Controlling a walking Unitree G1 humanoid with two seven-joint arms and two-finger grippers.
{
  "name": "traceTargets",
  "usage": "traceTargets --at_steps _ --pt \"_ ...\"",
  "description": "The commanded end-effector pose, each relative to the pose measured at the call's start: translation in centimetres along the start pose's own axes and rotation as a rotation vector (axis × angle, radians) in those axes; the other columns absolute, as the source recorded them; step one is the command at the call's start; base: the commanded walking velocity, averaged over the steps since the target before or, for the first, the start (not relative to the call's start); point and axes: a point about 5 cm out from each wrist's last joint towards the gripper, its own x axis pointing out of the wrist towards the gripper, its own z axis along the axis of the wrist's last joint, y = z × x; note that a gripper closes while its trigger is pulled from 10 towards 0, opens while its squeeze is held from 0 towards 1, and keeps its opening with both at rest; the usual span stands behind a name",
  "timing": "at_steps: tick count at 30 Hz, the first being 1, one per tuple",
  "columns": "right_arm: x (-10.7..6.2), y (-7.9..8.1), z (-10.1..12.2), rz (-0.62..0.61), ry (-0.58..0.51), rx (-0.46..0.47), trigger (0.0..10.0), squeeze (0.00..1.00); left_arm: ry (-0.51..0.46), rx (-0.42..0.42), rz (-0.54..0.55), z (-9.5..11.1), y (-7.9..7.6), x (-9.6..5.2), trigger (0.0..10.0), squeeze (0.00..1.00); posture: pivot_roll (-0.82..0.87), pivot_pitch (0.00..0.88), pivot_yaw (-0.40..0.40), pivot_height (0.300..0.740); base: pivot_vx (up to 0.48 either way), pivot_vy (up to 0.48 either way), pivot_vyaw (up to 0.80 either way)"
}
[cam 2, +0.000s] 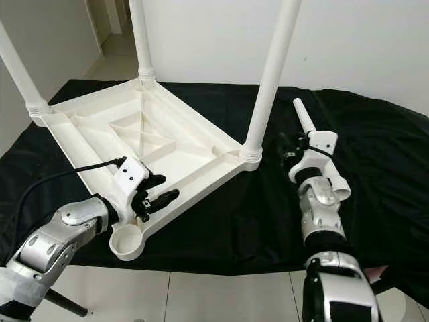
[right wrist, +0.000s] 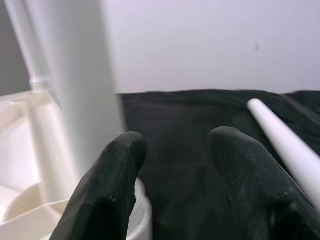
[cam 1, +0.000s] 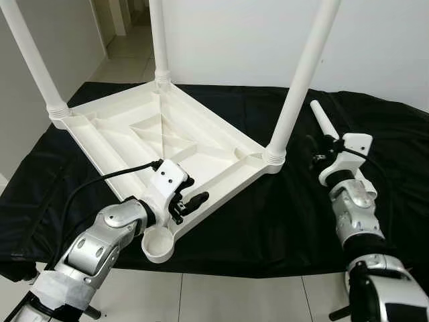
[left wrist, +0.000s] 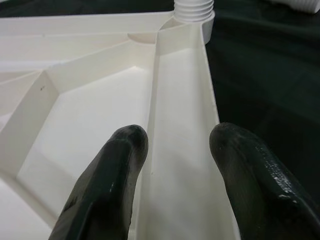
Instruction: Building children table
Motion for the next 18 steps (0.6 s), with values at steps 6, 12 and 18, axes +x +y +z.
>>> traceTargets --at_steps 6,12,18 --pt "-1.8 2.7 -0.1 0.071 -0.046 0.030 10.0 0.00 0.146 0.013 0.053 -1.9 1.4 0.1 10.0 0.00 0.07 0.070 0.003 0.740 0.000 0.000 0.00" --pt "-2.7 3.1 0.2 0.069 -0.067 0.036 10.0 0.00 0.238 0.075 0.060 -3.1 1.8 0.2 10.0 0.00 0.06 0.075 0.011 0.740 0.000 0.000 0.00" --pt "-3.0 2.7 1.2 0.052 -0.090 0.035 10.0 0.00 0.258 0.103 -0.009 -3.3 1.0 1.2 10.0 0.00 0.04 0.081 0.018 0.740 0.000 0.000 0.00"
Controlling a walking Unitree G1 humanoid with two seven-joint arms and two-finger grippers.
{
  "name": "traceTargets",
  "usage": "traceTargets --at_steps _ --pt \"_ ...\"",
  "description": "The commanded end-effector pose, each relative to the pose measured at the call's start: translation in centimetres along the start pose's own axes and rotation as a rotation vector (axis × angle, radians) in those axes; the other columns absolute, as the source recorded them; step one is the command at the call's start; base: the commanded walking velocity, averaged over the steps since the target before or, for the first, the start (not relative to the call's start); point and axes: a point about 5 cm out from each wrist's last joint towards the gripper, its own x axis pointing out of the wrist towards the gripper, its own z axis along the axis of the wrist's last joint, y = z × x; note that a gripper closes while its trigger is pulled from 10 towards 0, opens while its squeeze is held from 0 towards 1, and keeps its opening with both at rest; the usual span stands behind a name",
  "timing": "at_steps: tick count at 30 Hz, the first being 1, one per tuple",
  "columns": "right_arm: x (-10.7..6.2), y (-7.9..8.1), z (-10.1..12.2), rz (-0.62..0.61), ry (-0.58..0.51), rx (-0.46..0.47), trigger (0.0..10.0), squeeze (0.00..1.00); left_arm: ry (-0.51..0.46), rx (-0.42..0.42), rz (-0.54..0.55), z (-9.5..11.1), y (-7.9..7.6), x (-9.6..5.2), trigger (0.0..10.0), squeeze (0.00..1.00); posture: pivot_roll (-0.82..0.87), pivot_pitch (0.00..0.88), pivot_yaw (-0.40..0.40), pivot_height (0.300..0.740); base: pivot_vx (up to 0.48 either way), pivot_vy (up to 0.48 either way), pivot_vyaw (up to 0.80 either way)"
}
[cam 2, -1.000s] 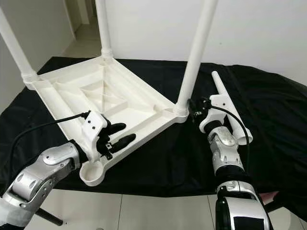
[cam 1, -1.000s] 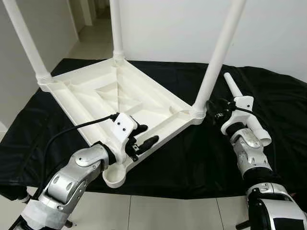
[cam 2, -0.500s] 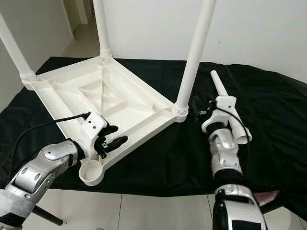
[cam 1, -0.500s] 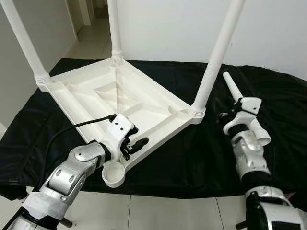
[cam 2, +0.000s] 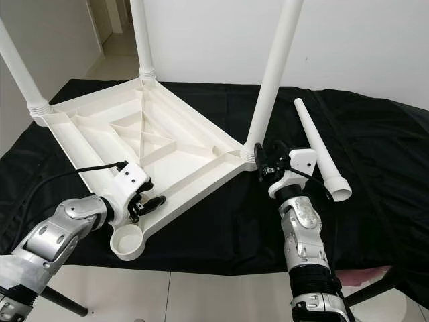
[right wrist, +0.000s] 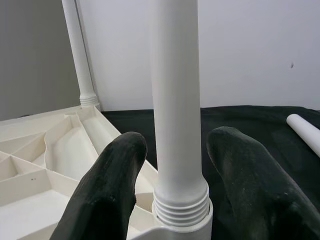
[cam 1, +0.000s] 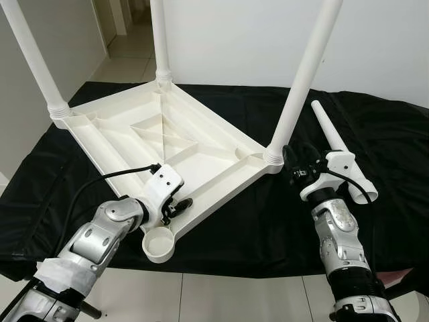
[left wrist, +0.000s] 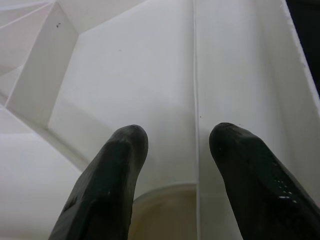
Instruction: Building children table
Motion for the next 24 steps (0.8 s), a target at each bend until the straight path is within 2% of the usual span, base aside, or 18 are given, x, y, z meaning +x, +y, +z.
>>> traceTargets --at_steps 1,12,15,19,20,24 --pt "-0.3 -0.3 0.4 -0.021 0.000 0.003 10.0 0.00 0.043 0.003 -0.073 -0.7 -0.9 0.6 10.0 0.00 0.04 0.081 0.018 0.740 0.000 0.000 0.00" --pt "-0.7 -0.3 1.1 -0.044 -0.005 -0.003 10.0 0.00 -0.017 0.016 -0.146 1.5 -2.5 3.3 10.0 0.00 0.01 0.087 0.037 0.740 0.000 0.000 0.00" --pt "-0.8 -0.3 1.2 -0.054 -0.003 -0.003 10.0 0.00 -0.045 -0.006 -0.148 2.8 -3.0 4.5 10.0 0.00 0.01 0.087 0.039 0.740 0.000 0.000 0.00" --pt "-0.9 -0.2 1.2 -0.056 0.000 -0.001 10.0 0.00 -0.061 -0.013 -0.148 3.6 -3.3 5.2 10.0 0.00 0.01 0.087 0.042 0.740 0.000 0.000 0.00" --pt "-0.9 -0.2 1.3 -0.057 0.003 0.000 10.0 0.00 -0.076 -0.020 -0.142 4.2 -3.5 5.8 10.0 0.00 0.01 0.087 0.042 0.740 0.000 0.000 0.00" --pt "-0.8 -0.2 1.4 -0.061 0.002 0.000 10.0 0.00 -0.112 -0.040 -0.112 5.6 -3.8 6.7 10.0 0.00 0.00 0.083 0.043 0.740 0.000 0.000 0.00"
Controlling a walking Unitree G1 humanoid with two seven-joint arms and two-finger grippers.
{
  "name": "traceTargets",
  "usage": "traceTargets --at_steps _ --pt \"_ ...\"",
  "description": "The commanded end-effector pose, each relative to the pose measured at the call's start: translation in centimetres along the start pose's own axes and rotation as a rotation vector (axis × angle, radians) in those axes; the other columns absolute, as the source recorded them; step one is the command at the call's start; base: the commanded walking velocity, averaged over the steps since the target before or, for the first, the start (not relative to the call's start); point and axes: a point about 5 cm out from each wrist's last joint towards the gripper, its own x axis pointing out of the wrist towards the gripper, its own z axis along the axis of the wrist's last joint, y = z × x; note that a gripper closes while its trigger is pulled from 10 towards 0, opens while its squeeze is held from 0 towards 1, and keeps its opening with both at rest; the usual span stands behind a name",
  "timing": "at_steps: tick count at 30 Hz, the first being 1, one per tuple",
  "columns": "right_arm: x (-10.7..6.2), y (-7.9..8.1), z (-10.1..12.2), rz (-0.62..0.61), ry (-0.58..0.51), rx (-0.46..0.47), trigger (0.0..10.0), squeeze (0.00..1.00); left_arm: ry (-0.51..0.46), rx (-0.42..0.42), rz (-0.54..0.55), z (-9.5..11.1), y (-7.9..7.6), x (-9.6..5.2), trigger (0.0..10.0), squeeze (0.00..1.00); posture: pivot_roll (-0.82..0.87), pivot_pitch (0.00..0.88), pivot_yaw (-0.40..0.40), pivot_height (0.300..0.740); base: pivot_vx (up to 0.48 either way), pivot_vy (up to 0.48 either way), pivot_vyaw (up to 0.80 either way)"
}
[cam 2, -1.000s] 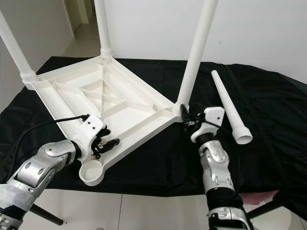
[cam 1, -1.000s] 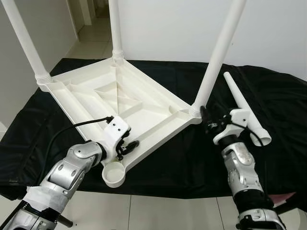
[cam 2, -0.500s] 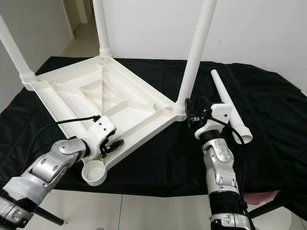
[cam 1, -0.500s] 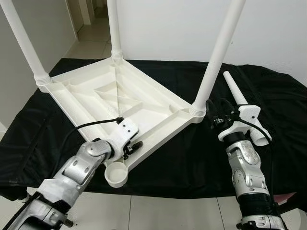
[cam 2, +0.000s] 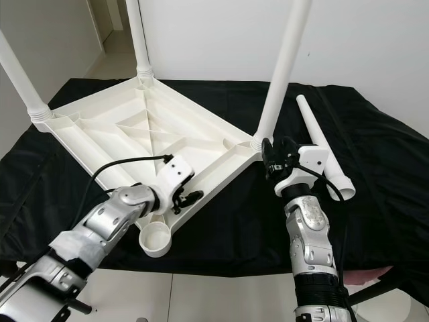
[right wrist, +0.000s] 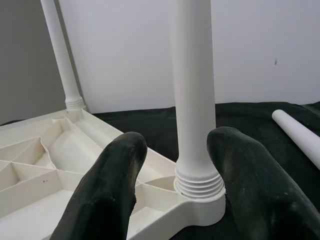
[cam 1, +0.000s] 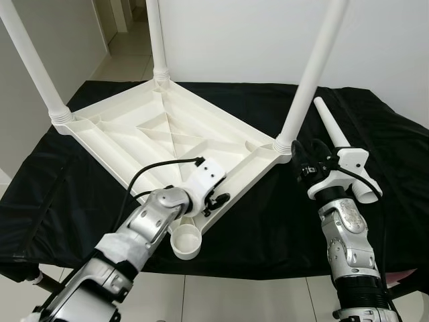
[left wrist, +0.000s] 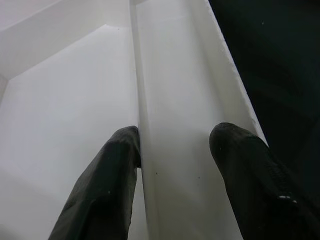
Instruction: Building children table
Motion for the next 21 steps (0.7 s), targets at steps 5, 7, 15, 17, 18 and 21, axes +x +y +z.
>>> traceTargets --at_steps 5,7,15,17,18,21 --pt "-0.2 0.0 0.0 -0.015 0.006 0.006 10.0 0.00 -0.093 -0.017 0.005 1.9 0.3 0.3 10.0 0.00 0.00 0.082 0.044 0.740 0.000 0.000 0.00" --pt "-0.2 0.0 0.0 -0.016 0.007 0.007 10.0 0.00 -0.113 -0.023 0.003 2.2 0.6 0.1 10.0 0.00 0.01 0.080 0.043 0.740 0.000 0.000 0.00" --pt "-0.8 0.3 -0.5 -0.016 0.029 0.013 10.0 0.00 -0.178 -0.035 0.063 2.4 5.1 -3.2 10.0 0.00 0.02 0.083 0.041 0.740 0.000 0.000 0.00" --pt "-1.0 0.5 -0.6 -0.014 0.036 0.018 10.0 0.00 -0.165 -0.016 0.079 2.0 6.0 -4.0 10.0 0.00 0.02 0.082 0.040 0.740 0.000 0.000 0.00" --pt "-1.2 0.6 -0.8 -0.011 0.042 0.020 10.0 0.00 -0.151 0.005 0.084 1.7 6.7 -4.7 10.0 0.00 0.02 0.082 0.040 0.740 0.000 0.000 0.00" --pt "-1.6 0.7 -1.0 -0.010 0.053 0.025 10.0 0.00 -0.109 0.063 0.065 0.8 7.6 -6.0 10.0 0.00 0.03 0.081 0.038 0.740 0.000 0.000 0.00"
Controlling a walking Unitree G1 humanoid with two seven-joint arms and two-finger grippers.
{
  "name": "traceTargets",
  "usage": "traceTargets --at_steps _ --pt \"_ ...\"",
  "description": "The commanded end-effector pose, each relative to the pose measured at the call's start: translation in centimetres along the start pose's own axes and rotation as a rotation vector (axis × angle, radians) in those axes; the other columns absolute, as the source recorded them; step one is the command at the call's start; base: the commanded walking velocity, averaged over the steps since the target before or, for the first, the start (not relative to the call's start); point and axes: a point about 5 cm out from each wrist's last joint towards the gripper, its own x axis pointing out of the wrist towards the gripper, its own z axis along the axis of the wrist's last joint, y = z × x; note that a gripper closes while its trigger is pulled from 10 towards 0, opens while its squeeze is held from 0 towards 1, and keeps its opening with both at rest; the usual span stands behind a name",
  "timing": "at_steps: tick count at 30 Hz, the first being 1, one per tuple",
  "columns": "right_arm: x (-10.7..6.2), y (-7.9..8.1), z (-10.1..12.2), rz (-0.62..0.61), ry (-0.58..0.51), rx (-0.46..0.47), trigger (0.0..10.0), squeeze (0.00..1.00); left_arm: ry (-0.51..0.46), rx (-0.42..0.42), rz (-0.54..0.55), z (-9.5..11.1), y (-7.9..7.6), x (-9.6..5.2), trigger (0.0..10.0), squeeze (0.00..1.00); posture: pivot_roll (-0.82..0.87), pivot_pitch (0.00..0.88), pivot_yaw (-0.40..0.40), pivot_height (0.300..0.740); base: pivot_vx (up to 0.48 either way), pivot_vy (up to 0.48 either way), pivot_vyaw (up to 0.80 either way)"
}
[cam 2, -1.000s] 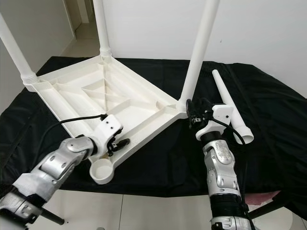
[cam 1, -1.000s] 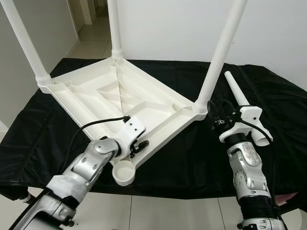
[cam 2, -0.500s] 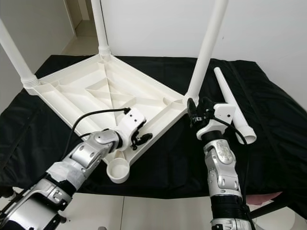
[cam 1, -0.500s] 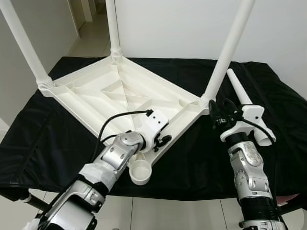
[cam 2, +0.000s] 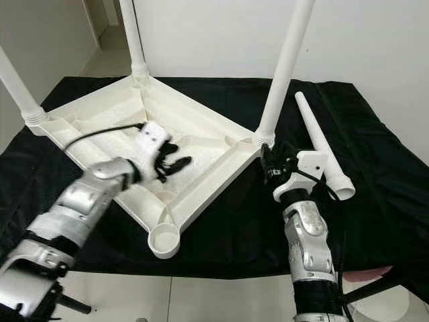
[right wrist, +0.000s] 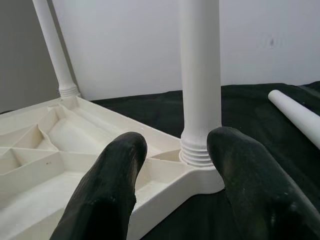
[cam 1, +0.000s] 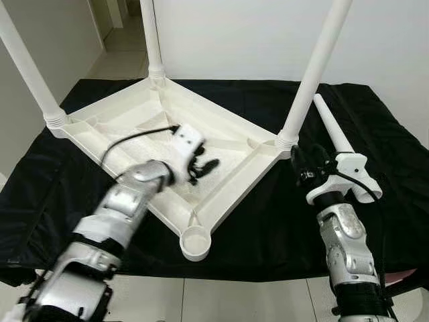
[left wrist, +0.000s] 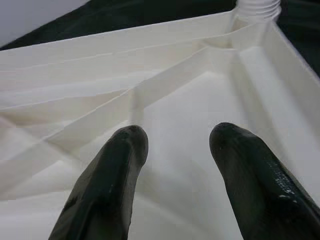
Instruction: Building children table
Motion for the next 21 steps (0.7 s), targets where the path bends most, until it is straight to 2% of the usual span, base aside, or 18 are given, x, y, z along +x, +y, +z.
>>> traceTargets --at_steps 1,4,6,9,13,16,17,21 --pt "-0.4 0.1 -0.3 0.000 0.018 0.005 10.0 0.00 0.028 0.027 -0.103 -0.8 -0.1 -0.6 10.0 0.00 0.03 0.081 0.038 0.740 0.000 0.000 0.00" --pt "-0.5 0.1 -0.3 0.000 0.022 0.003 10.0 0.00 0.057 0.056 -0.122 -1.2 0.3 -1.2 10.0 0.00 0.03 0.077 0.039 0.740 0.000 0.000 0.00" --pt "-0.7 -0.1 -0.4 -0.002 0.030 -0.002 10.0 0.00 0.105 0.112 -0.161 -1.9 1.0 -2.3 10.0 0.00 0.03 0.078 0.037 0.740 0.000 0.000 0.00" --pt "-0.8 -0.3 -0.5 -0.002 0.034 -0.007 10.0 0.00 0.128 0.121 -0.197 -2.2 1.4 -3.0 10.0 0.00 0.03 0.078 0.036 0.740 0.000 0.000 0.00" --pt "-0.8 -0.3 -0.5 0.002 0.039 -0.013 10.0 0.00 0.138 0.126 -0.216 -2.5 1.4 -3.1 10.0 0.00 0.03 0.076 0.034 0.740 0.000 0.000 0.00" --pt "-0.8 -0.4 -0.5 0.008 0.041 -0.017 10.0 0.00 0.158 0.106 -0.251 -3.1 0.9 -3.0 10.0 0.00 0.03 0.075 0.031 0.740 0.000 0.000 0.00" --pt "-0.8 -0.4 -0.4 0.010 0.041 -0.019 10.0 0.00 0.165 0.096 -0.270 -3.3 0.5 -3.0 10.0 1.00 0.03 0.073 0.029 0.740 0.000 0.000 0.00" --pt "-0.8 -0.4 -0.4 0.011 0.042 -0.020 10.0 0.00 0.168 0.099 -0.281 -3.5 0.2 -2.9 10.0 1.00 0.02 0.071 0.028 0.740 0.000 0.000 0.00"
